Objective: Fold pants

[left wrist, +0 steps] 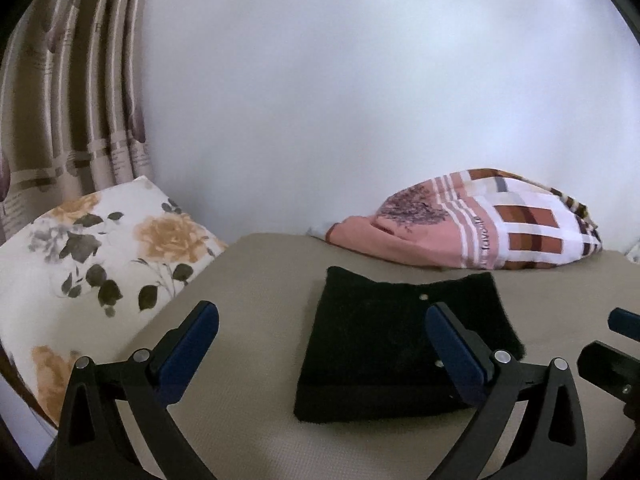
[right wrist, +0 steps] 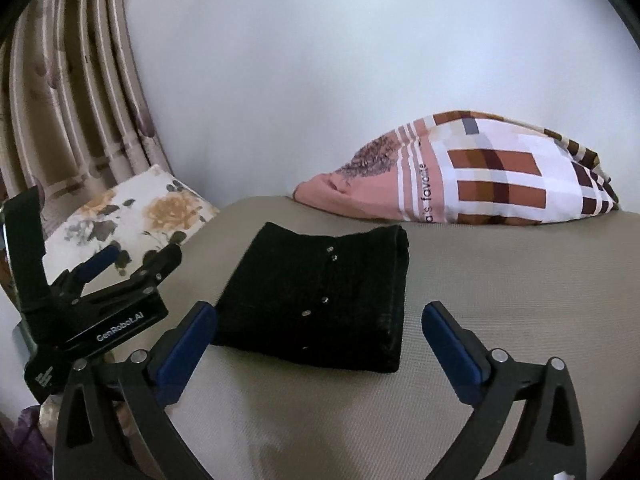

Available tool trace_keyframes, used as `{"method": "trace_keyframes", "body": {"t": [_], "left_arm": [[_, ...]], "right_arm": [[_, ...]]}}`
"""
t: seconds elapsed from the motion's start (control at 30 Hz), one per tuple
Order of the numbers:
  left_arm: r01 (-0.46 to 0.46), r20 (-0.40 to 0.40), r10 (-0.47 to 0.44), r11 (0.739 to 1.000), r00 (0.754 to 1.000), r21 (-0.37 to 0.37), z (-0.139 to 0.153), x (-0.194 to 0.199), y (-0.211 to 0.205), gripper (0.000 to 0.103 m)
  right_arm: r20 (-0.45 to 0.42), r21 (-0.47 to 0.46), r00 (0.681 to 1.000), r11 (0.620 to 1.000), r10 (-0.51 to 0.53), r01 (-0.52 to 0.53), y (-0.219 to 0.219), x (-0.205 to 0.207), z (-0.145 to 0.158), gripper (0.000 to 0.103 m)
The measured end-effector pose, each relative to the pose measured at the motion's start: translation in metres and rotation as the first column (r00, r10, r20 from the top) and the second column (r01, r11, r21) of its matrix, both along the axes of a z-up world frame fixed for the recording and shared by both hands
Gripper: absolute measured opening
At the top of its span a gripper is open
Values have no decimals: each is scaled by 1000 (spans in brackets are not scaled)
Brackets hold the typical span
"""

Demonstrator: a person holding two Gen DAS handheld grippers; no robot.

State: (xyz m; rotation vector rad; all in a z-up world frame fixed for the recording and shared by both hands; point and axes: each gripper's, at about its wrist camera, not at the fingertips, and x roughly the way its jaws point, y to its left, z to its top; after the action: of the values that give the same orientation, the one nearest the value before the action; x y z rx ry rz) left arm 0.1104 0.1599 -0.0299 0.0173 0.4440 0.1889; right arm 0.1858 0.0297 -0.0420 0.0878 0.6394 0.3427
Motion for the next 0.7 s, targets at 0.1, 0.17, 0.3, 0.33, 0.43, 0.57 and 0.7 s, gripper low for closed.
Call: {"method": "trace_keyframes", "body": {"t": [0.1, 0.17, 0.3, 0.33, 0.43, 0.57, 0.7], "left_arm": [[24, -13, -24, 999, 1000, -24, 12, -10, 0, 103], [35, -8, -35, 999, 999, -25, 20, -17, -1, 103], [39, 26, -40, 999, 999, 34, 30, -34, -10, 103], [44, 35, -45, 998, 998, 46, 32, -37, -11, 103], [65, 61, -70, 995, 996, 79, 41, -48, -18, 103], [66, 107, -74, 995, 992, 79, 54, -63, -21, 103], [44, 153, -55, 996, 987, 75, 65, -77, -20, 103]], "right_arm": [[14, 3, 1000, 1000, -6, 6, -2, -10, 8, 103], [22, 3, 1000, 1000, -15, 15, -3, -15, 13, 103], [32, 17, 999, 999, -30, 29, -6, -25, 23, 103], [38, 13, 999, 999, -35, 34, -5, -29, 25, 103], [54, 9, 998, 999, -31, 31, -3, -36, 32, 103], [74, 9, 997, 1000, -29, 28, -1, -46, 40, 103], [104, 22, 994, 999, -35, 33, -5, -53, 47, 103]]}}
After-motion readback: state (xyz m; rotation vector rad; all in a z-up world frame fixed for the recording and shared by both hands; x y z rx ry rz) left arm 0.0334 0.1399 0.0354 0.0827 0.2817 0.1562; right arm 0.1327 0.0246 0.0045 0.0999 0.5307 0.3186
